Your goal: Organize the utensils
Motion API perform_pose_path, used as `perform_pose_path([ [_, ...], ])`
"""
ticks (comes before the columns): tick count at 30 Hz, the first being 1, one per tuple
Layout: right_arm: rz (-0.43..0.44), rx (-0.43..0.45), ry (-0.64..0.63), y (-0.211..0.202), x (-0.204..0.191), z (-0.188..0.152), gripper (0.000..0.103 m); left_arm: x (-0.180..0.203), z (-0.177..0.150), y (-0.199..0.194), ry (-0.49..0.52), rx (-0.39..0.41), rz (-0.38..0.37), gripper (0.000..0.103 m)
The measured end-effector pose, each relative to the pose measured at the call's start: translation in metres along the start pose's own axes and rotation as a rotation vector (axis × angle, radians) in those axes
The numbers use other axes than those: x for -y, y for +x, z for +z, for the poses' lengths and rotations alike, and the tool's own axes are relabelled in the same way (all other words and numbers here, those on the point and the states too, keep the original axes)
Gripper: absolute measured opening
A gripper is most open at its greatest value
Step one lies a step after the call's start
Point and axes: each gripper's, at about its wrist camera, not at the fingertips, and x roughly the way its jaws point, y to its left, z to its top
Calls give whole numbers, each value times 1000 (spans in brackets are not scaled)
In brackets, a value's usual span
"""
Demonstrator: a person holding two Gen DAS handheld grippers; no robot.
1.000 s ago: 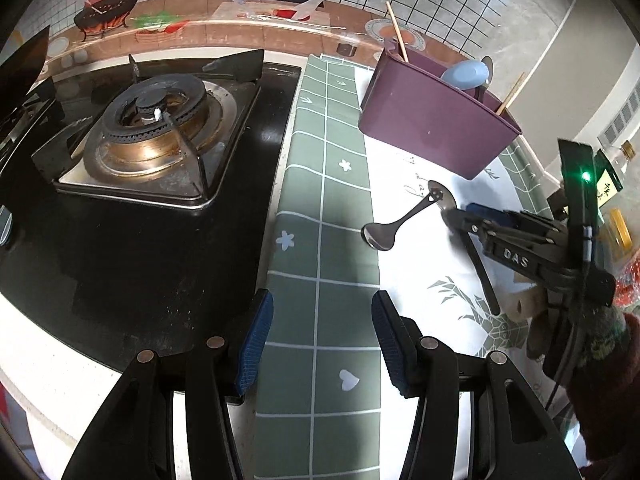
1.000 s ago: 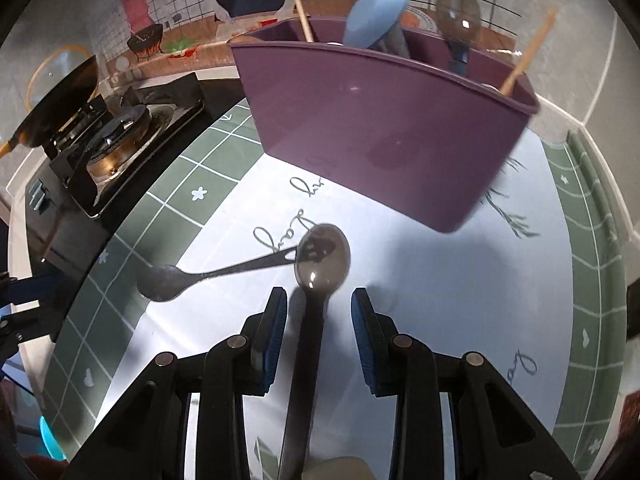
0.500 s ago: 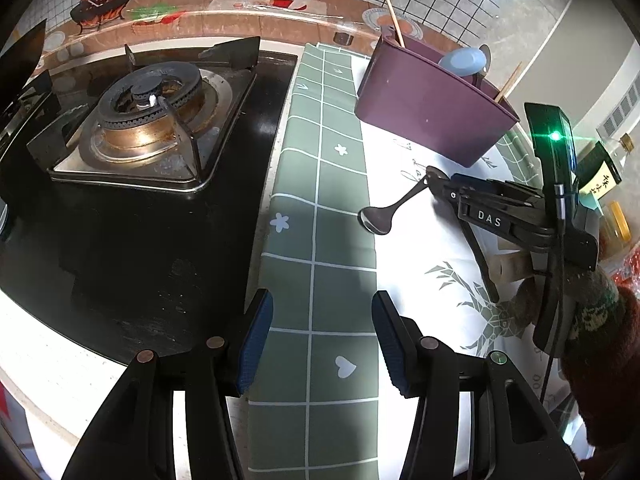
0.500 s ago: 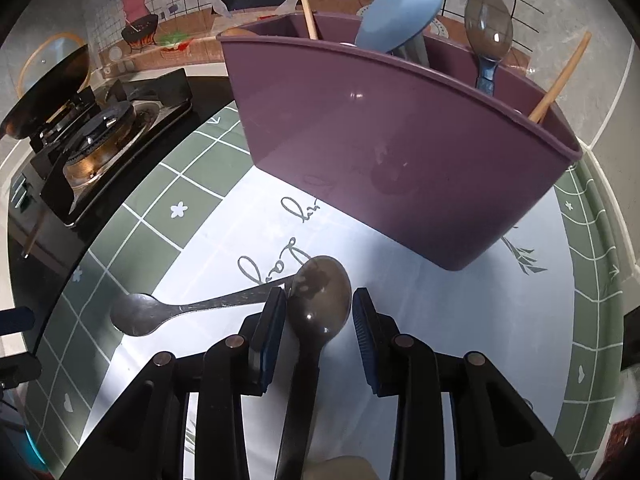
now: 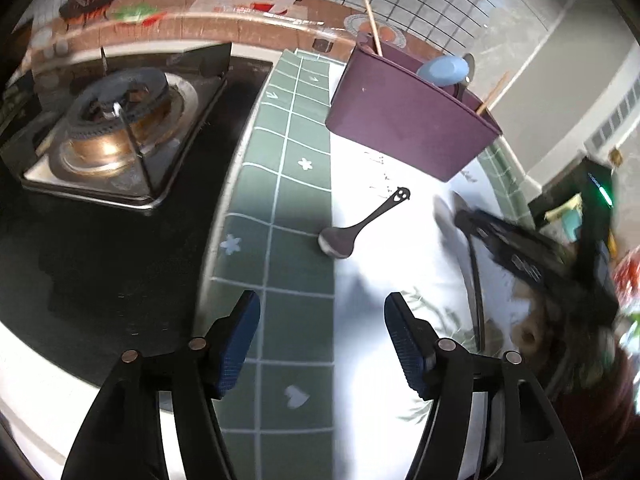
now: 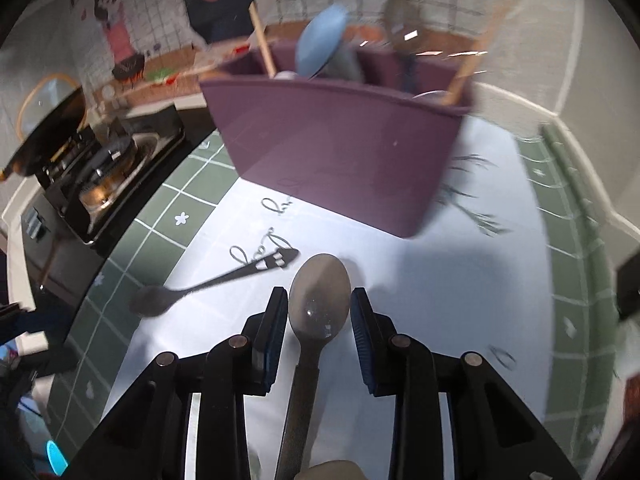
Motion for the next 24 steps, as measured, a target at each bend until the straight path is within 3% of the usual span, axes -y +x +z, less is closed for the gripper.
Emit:
perform_pose_path([
  [4, -23, 38, 47, -34, 19, -19, 29, 5, 7, 12, -34, -22, -24, 63],
  [6, -42, 54, 63, -46, 26, -26, 29, 8, 11, 18, -50, -27, -40, 45],
  [8, -62, 70, 77, -57, 32, -32, 29, 10, 15, 23, -68, -32, -32, 35],
  [19, -121, 98, 172, -85, 57, -59, 29, -4, 28, 46, -227, -78, -62, 34],
  [24, -133, 94, 185, -87, 59, -64, 29, -8, 30, 54, -278, -78, -59, 24],
])
